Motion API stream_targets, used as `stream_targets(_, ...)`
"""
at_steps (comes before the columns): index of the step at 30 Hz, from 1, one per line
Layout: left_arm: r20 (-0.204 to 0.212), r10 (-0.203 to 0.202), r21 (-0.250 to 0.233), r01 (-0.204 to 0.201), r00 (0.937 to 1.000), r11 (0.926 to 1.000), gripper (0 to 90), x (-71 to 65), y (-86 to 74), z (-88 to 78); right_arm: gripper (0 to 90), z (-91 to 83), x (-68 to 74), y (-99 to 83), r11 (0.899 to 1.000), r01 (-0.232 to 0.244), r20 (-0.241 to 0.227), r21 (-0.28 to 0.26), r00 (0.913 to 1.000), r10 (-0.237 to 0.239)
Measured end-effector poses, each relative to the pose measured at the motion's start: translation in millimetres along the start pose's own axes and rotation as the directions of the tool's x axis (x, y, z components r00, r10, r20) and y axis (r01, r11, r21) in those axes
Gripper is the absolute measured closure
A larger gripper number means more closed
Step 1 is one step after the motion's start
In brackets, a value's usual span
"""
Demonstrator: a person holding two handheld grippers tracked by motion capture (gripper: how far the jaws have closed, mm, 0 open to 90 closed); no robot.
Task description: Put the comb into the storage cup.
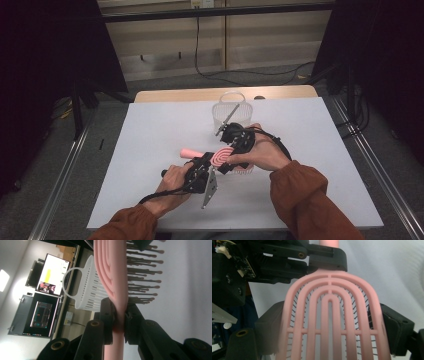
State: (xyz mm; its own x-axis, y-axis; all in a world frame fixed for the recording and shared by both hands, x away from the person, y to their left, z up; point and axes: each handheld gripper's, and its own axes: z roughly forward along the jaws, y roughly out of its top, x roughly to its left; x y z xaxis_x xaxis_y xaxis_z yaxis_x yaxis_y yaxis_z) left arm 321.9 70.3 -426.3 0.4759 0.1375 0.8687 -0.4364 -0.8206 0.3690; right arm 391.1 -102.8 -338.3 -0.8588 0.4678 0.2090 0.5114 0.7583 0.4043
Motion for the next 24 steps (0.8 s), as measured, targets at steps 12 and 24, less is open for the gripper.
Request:
stream_targets(12, 0.028, -0.03, 0.008, 0.03, 0.9992, 0.9995, 80.9, 0.4, -2.6, 2.1, 11.3, -11.2, 1.9, -2.1, 0.998, 0.023, 0.03, -0.064, 0.9993, -0.021)
stream_targets(24, 0.046, -0.131, 0.017, 0.13, 0.9903, 0.9913, 81.0, 11.8, -9.9, 2.7, 5.9, -25.7, 3.3, -7.6, 0.987, 0.039, 0.084, -0.157, 0.9961, -0.026)
